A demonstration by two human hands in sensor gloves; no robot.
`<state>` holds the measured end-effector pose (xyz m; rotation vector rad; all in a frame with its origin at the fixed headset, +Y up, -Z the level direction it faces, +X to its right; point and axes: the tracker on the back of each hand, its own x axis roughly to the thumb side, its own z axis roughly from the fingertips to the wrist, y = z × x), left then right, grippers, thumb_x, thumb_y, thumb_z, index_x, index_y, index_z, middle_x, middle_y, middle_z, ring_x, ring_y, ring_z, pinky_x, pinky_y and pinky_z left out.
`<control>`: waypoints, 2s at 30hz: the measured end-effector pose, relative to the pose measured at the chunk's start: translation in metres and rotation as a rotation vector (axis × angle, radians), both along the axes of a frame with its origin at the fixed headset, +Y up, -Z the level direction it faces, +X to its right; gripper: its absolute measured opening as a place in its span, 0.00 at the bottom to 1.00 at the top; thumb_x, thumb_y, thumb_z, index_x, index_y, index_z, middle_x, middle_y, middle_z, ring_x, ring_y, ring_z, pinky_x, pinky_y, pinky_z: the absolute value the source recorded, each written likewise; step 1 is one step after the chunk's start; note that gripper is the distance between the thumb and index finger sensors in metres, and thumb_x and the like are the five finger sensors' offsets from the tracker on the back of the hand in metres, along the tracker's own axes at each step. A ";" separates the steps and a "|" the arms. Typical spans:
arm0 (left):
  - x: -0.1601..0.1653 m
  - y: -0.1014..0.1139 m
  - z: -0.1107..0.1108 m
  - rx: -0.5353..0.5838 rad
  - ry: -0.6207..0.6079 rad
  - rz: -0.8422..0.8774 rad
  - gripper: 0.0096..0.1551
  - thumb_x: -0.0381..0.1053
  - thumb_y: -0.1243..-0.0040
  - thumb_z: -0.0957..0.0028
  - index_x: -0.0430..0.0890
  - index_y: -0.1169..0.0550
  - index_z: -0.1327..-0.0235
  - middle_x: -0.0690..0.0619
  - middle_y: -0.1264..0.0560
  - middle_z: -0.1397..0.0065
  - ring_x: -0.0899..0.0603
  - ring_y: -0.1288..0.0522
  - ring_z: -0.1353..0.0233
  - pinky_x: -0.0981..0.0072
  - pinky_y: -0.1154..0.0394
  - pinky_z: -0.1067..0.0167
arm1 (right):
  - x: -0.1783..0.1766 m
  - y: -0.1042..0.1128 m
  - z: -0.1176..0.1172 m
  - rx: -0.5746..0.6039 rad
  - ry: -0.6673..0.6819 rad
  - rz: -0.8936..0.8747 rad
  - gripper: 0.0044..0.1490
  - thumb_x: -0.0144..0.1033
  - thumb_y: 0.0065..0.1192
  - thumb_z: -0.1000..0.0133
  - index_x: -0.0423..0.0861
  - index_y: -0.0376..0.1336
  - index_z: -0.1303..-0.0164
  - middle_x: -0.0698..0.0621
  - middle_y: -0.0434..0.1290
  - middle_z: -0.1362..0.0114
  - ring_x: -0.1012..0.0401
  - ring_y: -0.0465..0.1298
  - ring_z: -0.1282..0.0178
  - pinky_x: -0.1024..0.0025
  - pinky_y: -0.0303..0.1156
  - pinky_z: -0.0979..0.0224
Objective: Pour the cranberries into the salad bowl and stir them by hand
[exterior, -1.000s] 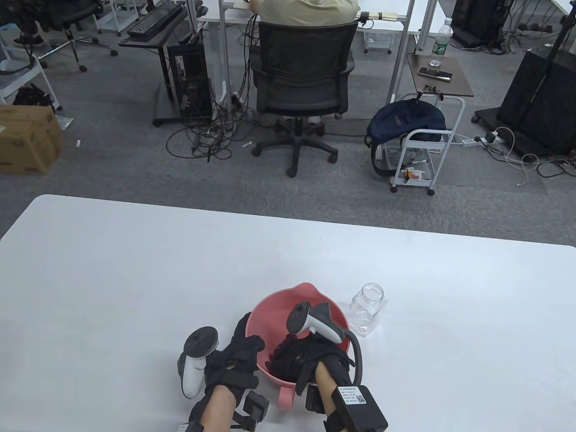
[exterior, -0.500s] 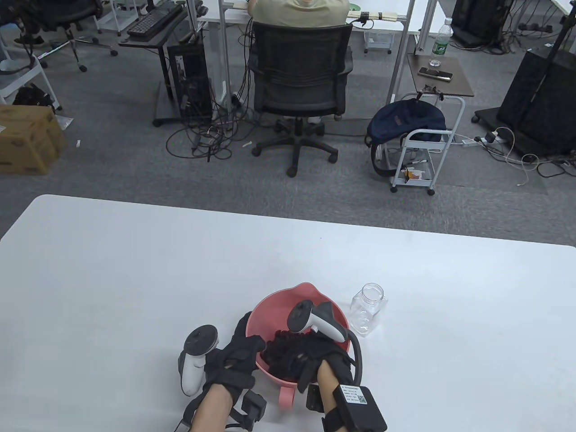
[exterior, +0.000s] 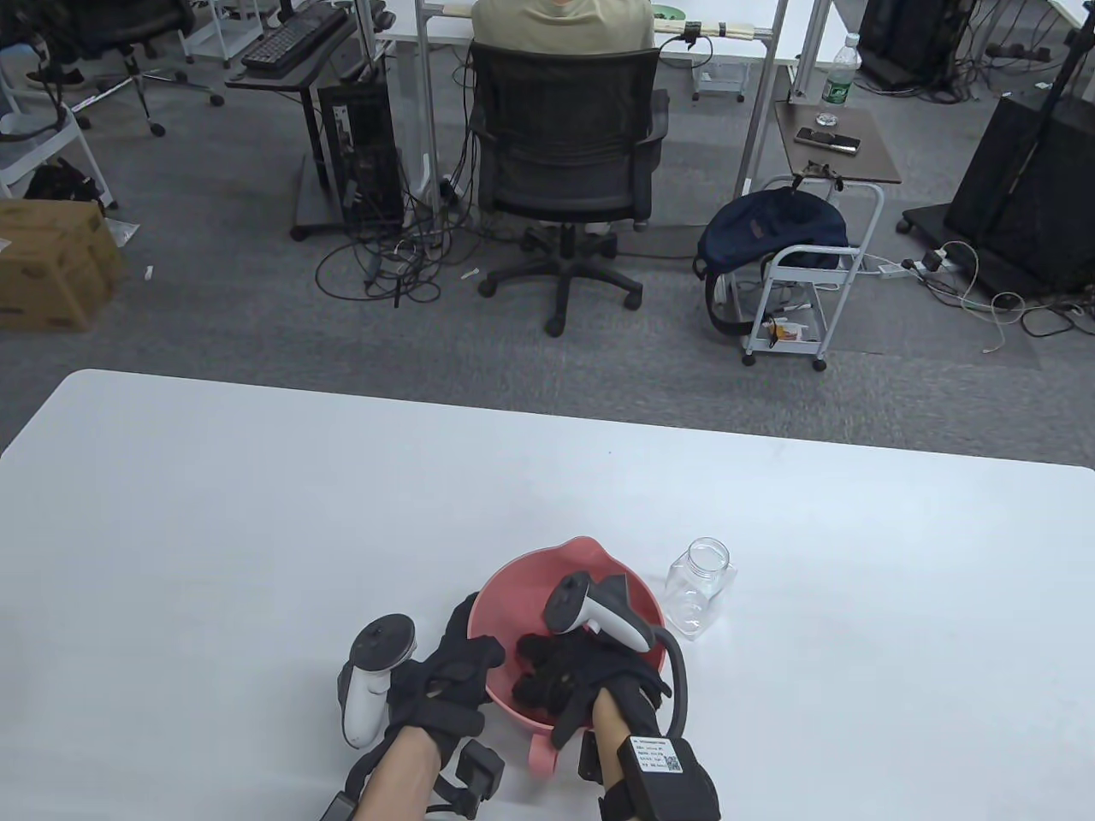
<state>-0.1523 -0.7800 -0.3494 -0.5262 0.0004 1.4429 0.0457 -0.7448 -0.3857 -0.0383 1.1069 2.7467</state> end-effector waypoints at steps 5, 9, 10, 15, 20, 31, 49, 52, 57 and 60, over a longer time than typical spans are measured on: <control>0.000 0.000 0.000 -0.001 -0.004 0.001 0.44 0.56 0.51 0.37 0.61 0.58 0.15 0.47 0.52 0.09 0.31 0.46 0.15 0.41 0.39 0.22 | 0.001 -0.001 0.000 -0.012 -0.011 0.027 0.58 0.79 0.57 0.43 0.61 0.38 0.13 0.51 0.41 0.08 0.56 0.70 0.22 0.72 0.77 0.27; 0.000 0.000 0.000 -0.003 0.000 0.002 0.44 0.56 0.51 0.37 0.61 0.58 0.15 0.47 0.52 0.09 0.31 0.46 0.15 0.40 0.39 0.22 | 0.002 0.000 0.000 0.010 -0.023 0.045 0.62 0.79 0.56 0.43 0.50 0.38 0.14 0.47 0.48 0.11 0.63 0.78 0.32 0.81 0.82 0.37; 0.000 0.000 0.000 -0.003 -0.001 0.001 0.44 0.56 0.51 0.37 0.61 0.58 0.15 0.47 0.52 0.09 0.31 0.46 0.15 0.41 0.39 0.22 | 0.003 0.000 0.001 0.013 -0.029 0.058 0.63 0.79 0.55 0.42 0.48 0.38 0.14 0.46 0.52 0.12 0.65 0.80 0.35 0.84 0.82 0.40; 0.000 0.000 0.000 -0.005 -0.004 0.003 0.44 0.57 0.51 0.36 0.62 0.58 0.15 0.47 0.52 0.08 0.31 0.46 0.14 0.41 0.39 0.22 | 0.004 0.001 0.001 0.043 -0.056 0.100 0.63 0.80 0.55 0.42 0.39 0.48 0.18 0.48 0.73 0.26 0.76 0.85 0.53 0.95 0.84 0.59; 0.001 0.000 -0.002 -0.010 -0.015 0.007 0.43 0.57 0.52 0.36 0.62 0.58 0.15 0.47 0.52 0.08 0.31 0.46 0.14 0.41 0.39 0.22 | 0.001 -0.001 0.001 0.014 -0.033 0.131 0.53 0.80 0.55 0.43 0.47 0.59 0.24 0.58 0.82 0.38 0.81 0.83 0.60 0.98 0.81 0.66; 0.001 -0.001 -0.002 -0.007 -0.008 0.003 0.44 0.57 0.51 0.37 0.62 0.58 0.15 0.46 0.52 0.08 0.30 0.46 0.15 0.41 0.39 0.22 | -0.002 -0.004 0.001 -0.018 0.012 0.089 0.28 0.75 0.61 0.50 0.85 0.66 0.37 0.78 0.79 0.32 0.81 0.82 0.44 0.91 0.83 0.49; 0.001 -0.002 -0.003 -0.004 -0.006 0.004 0.44 0.57 0.51 0.37 0.62 0.58 0.15 0.46 0.52 0.08 0.30 0.46 0.15 0.41 0.39 0.22 | -0.001 0.004 0.002 0.028 0.036 -0.051 0.42 0.71 0.68 0.55 0.93 0.52 0.31 0.95 0.63 0.17 0.83 0.60 0.10 0.65 0.74 0.14; 0.001 -0.002 -0.004 -0.003 -0.005 0.003 0.44 0.57 0.51 0.37 0.62 0.58 0.14 0.46 0.52 0.08 0.30 0.46 0.15 0.41 0.38 0.22 | -0.001 0.006 0.003 0.026 0.035 -0.043 0.42 0.72 0.68 0.55 0.95 0.52 0.32 0.92 0.56 0.14 0.79 0.55 0.09 0.63 0.72 0.13; 0.001 -0.002 -0.003 -0.006 -0.006 0.012 0.44 0.57 0.51 0.36 0.62 0.58 0.14 0.46 0.52 0.08 0.30 0.46 0.15 0.40 0.39 0.22 | -0.001 0.006 0.004 0.027 0.027 -0.018 0.43 0.75 0.65 0.53 0.94 0.48 0.29 0.81 0.42 0.10 0.68 0.47 0.07 0.58 0.68 0.13; 0.001 -0.002 -0.003 -0.003 -0.005 0.003 0.44 0.57 0.51 0.36 0.62 0.58 0.14 0.46 0.51 0.08 0.30 0.46 0.15 0.41 0.39 0.22 | -0.002 0.005 0.005 0.023 0.019 0.011 0.44 0.75 0.63 0.50 0.90 0.46 0.26 0.75 0.37 0.09 0.66 0.45 0.08 0.59 0.65 0.13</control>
